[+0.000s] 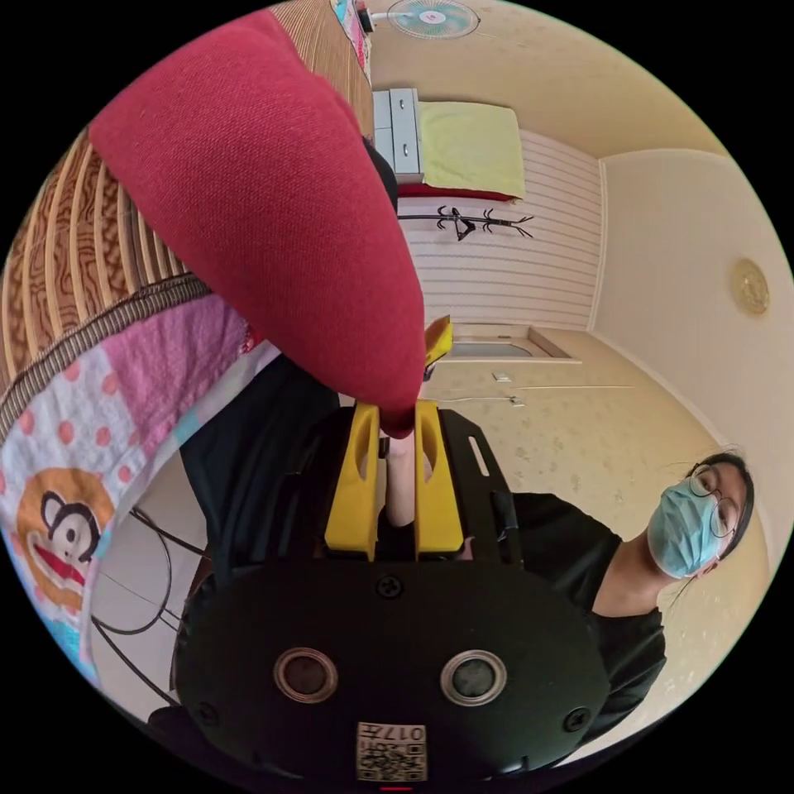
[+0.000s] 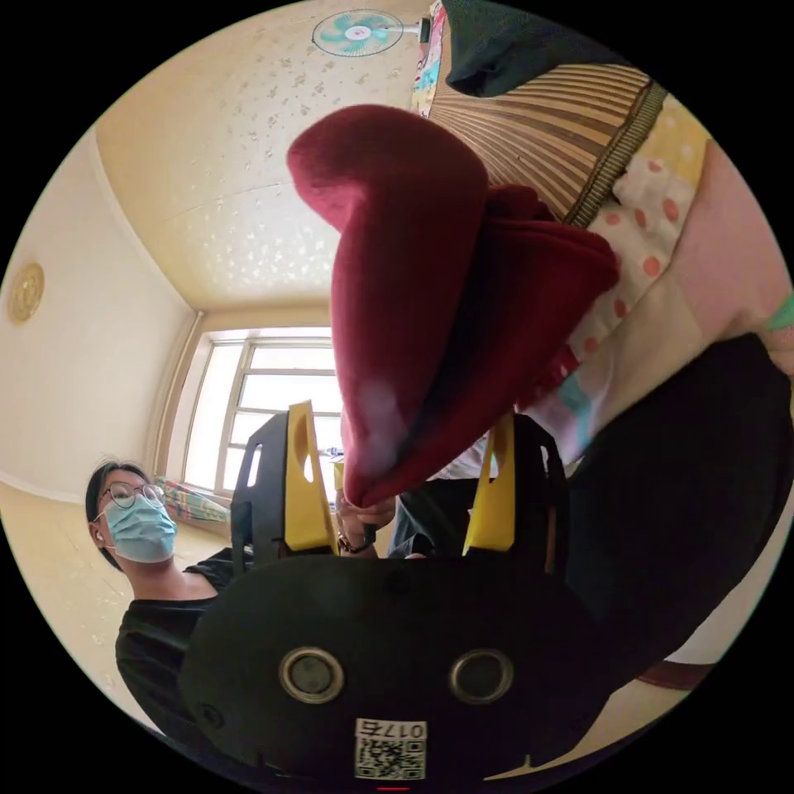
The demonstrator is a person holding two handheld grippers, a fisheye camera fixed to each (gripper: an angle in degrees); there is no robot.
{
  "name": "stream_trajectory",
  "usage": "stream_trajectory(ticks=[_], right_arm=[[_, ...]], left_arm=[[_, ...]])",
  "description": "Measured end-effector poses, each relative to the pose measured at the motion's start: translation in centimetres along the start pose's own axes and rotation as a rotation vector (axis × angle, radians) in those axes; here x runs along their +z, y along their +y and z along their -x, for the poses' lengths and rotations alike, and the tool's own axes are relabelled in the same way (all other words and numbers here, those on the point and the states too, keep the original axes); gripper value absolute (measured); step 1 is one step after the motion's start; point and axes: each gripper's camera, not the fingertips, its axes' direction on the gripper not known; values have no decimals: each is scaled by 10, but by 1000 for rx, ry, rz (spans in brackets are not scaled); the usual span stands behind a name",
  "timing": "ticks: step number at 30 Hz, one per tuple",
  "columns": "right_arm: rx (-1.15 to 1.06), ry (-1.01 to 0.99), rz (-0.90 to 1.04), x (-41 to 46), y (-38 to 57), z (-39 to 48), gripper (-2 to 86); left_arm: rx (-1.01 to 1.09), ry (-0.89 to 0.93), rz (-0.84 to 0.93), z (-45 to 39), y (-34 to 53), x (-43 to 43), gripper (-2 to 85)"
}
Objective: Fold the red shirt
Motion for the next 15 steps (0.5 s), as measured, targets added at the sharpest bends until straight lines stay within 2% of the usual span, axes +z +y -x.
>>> stream_trajectory(ticks=[6, 10, 15], right_arm=[[-7, -63, 1, 37, -15, 1, 235], [79, -155, -67, 49, -4, -19, 215], [-70, -85, -34, 62, 11, 12, 199]], left_arm=[[25, -36, 2, -18, 12, -13, 66], [32, -41, -1, -19, 14, -18, 66], [78, -60, -5, -38, 20, -20, 68]])
